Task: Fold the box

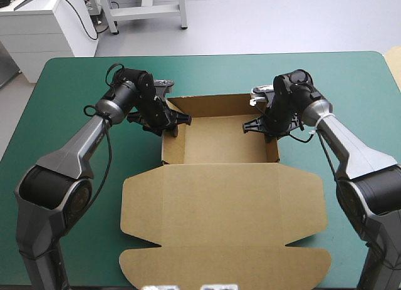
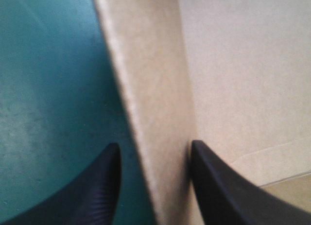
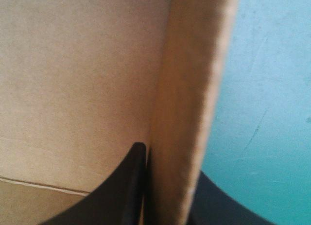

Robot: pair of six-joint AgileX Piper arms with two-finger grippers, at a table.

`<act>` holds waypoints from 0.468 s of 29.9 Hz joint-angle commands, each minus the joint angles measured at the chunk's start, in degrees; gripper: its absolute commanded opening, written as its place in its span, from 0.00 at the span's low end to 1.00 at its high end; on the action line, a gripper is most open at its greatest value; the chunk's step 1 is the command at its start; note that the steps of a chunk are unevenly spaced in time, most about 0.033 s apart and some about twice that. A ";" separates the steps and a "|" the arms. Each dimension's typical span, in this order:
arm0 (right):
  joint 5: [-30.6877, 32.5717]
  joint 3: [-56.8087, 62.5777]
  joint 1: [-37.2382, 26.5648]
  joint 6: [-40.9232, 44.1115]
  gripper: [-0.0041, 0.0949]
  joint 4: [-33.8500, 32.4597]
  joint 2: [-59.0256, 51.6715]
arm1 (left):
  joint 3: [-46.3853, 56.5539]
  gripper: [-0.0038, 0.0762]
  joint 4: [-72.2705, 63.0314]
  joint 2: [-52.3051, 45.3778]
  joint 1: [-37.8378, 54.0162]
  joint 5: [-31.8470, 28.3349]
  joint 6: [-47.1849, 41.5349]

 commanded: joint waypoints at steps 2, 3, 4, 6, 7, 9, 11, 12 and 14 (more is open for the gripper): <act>-0.28 -1.40 -0.52 -0.82 0.44 -0.38 -2.99 | -1.88 0.76 -0.29 -3.15 0.03 1.48 -0.08; -0.28 -1.40 -0.52 -0.70 0.51 -0.38 -2.99 | -1.88 0.78 -0.14 -3.15 0.03 1.71 -0.08; -0.38 -1.40 -0.52 -0.47 0.57 -0.48 -2.99 | -1.88 0.78 0.35 -3.15 0.03 1.83 -0.08; -1.18 -1.40 -0.52 1.14 0.67 -0.89 -2.99 | -1.88 0.78 0.37 -3.15 0.03 1.65 -0.08; -1.77 -1.40 -0.52 1.13 0.71 -0.89 -2.99 | -1.88 0.78 0.37 -3.15 0.03 1.54 -0.08; -2.16 -1.87 -0.52 1.56 0.74 -0.89 -2.99 | -2.05 0.78 0.37 -3.15 0.03 1.51 -0.08; -1.33 -3.35 -0.52 1.76 0.74 -0.89 -3.34 | -3.01 0.77 0.37 -3.15 0.03 2.66 -0.08; -0.53 -4.19 -0.52 1.76 0.75 -0.89 -3.48 | -3.55 0.76 0.37 -3.15 0.03 3.13 -0.08; 1.62 -6.01 -0.52 1.76 0.75 -1.45 -4.18 | -4.30 0.71 0.37 -3.86 0.03 3.13 0.03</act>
